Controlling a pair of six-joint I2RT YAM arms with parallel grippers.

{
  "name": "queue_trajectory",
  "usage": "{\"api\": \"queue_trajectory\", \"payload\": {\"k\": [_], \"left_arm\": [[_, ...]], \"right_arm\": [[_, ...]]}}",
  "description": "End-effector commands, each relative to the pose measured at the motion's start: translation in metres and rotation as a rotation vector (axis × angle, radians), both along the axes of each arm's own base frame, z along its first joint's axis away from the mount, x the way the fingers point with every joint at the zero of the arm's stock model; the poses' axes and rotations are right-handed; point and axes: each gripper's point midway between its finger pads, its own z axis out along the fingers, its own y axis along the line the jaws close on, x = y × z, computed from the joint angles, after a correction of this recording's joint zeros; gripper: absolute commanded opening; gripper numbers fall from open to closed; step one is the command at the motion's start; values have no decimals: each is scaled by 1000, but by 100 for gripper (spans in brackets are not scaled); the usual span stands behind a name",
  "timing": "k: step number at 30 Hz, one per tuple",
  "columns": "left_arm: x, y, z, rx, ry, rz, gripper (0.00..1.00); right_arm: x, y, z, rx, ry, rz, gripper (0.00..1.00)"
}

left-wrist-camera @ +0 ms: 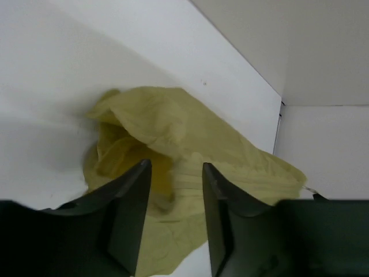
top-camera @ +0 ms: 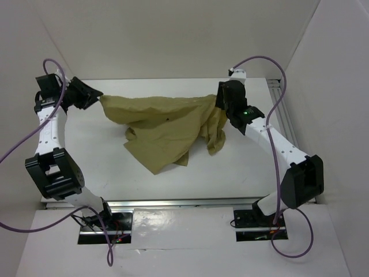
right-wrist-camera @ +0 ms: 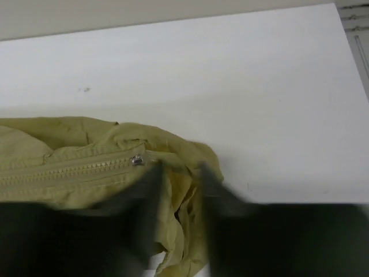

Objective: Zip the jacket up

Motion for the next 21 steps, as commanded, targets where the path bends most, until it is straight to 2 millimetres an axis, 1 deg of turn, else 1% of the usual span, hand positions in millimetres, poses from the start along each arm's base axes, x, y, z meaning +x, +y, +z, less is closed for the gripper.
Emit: {"api": "queue_trajectory", "payload": {"k": [1, 2, 3, 4, 5, 6, 7, 8, 9, 11, 12, 13, 14, 15, 16, 17, 18, 19, 20, 21], "left_arm": [[-8, -6, -1, 50, -39, -29, 58], [-14, -9, -17, 54, 23, -21, 70], [-18, -12, -20, 93, 35, -31, 78], [-23, -8, -33, 110, 82, -9, 99], [-31, -5, -40, 149, 119, 26, 99], [-39, -9, -48, 155, 154, 21, 99], [-49, -11, -63, 148, 191, 24, 99], [-54, -17, -69, 153, 206, 19, 99], [-59, -29, -64, 169, 181, -1, 99], [-69, -42, -71, 197, 183, -27, 99], [-77, -47, -82, 218, 205, -36, 99], [-80, -57, -77, 248, 178, -57, 99], [-85, -60, -82, 267, 186, -66, 99], [-88, -63, -81, 275, 182, -69, 99], [-89, -68, -79, 297, 169, -85, 99], [-92, -68, -76, 299, 158, -83, 99], [-94, -72, -78, 298, 167, -95, 99], [-96, -77, -72, 302, 149, -105, 99], [-97, -77, -76, 301, 158, -106, 100], [-100, -81, -68, 306, 133, -112, 100]], "right_arm": [[8, -13, -17, -87, 56, -16, 67], [2, -12, -31, -70, 102, -19, 88], [-2, -16, -38, -62, 122, -47, 100], [-7, -20, -42, -49, 139, -79, 100], [-15, -34, -54, -52, 183, -135, 100], [-19, -44, -68, -8, 216, -191, 100], [-26, -53, -78, -3, 250, -232, 100], [-31, -60, -90, 33, 275, -276, 100], [-31, -72, -98, 46, 298, -322, 100], [-40, -79, -118, 62, 373, -356, 100], [-42, -83, -124, 76, 391, -382, 100], [-47, -87, -133, 70, 419, -400, 100], [-48, -89, -137, 56, 433, -409, 100], [-54, -91, -144, 44, 457, -411, 100], [-55, -91, -144, 44, 457, -411, 100], [-59, -94, -146, 34, 460, -420, 100], [-64, -95, -153, 32, 476, -427, 100], [-64, -96, -153, 26, 468, -417, 100], [-65, -94, -151, 37, 459, -409, 100], [-67, -95, -156, 34, 466, -410, 100]]}}
